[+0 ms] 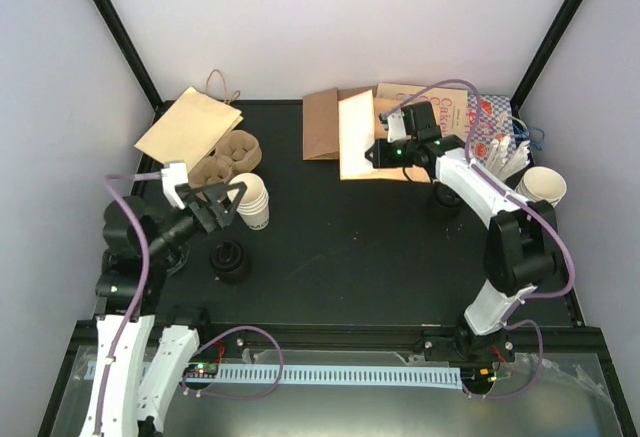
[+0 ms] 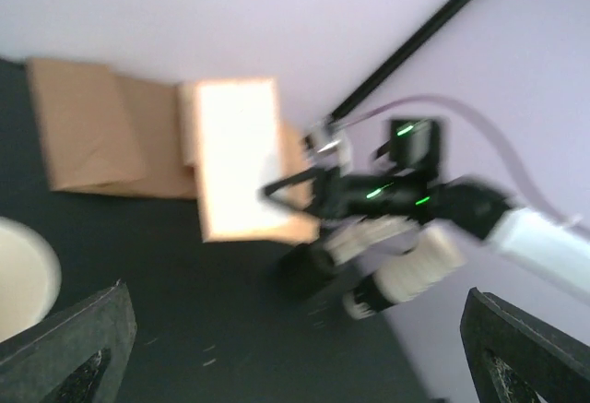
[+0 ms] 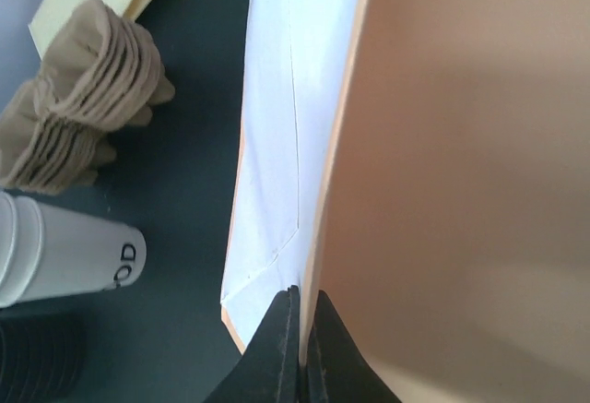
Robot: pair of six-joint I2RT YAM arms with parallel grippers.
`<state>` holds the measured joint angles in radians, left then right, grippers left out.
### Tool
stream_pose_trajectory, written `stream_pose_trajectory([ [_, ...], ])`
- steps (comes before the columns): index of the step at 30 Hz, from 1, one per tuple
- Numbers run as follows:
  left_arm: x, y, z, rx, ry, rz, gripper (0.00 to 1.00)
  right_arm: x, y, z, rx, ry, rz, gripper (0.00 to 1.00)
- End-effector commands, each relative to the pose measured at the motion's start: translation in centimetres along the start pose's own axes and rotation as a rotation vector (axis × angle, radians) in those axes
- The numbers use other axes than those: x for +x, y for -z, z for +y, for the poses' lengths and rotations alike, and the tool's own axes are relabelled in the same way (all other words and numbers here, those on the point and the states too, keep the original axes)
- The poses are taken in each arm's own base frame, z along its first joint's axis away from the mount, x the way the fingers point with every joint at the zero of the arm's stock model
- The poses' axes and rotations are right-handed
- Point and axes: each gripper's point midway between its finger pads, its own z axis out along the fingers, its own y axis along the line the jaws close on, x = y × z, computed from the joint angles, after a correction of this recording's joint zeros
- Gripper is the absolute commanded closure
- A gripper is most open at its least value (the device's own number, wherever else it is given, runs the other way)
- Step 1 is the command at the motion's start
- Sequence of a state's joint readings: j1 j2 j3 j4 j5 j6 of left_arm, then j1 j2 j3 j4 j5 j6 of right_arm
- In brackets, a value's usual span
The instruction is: Pack the takeout coffee
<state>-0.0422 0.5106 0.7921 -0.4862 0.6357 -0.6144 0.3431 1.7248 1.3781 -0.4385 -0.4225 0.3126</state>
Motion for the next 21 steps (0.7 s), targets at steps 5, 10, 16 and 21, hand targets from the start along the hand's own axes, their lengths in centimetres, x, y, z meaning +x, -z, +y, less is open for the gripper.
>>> stream_pose_trajectory([
  [5,-6.5,5.6,-12.6,0.411,0.092,-0.170,0.01,2.4,3.5,1.1,-0.006,0.039,-0.009,0.99],
  [10,-8.1,8.7,-16.3,0.522,0.034,-0.262,0.01,2.6,4.4,1.8,-0.020,0.049,-0.010,0.99],
  [16,-8.6,9.5,-17.7,0.532,-0.023,-0.269,0.01,2.0,5.0,2.3,-0.026,0.060,-0.010,0.99],
  [21,-8.1,7.6,-14.1,0.416,0.049,-0.278,0.01,2.3,5.3,2.4,-0.028,0.065,-0.010,0.99],
])
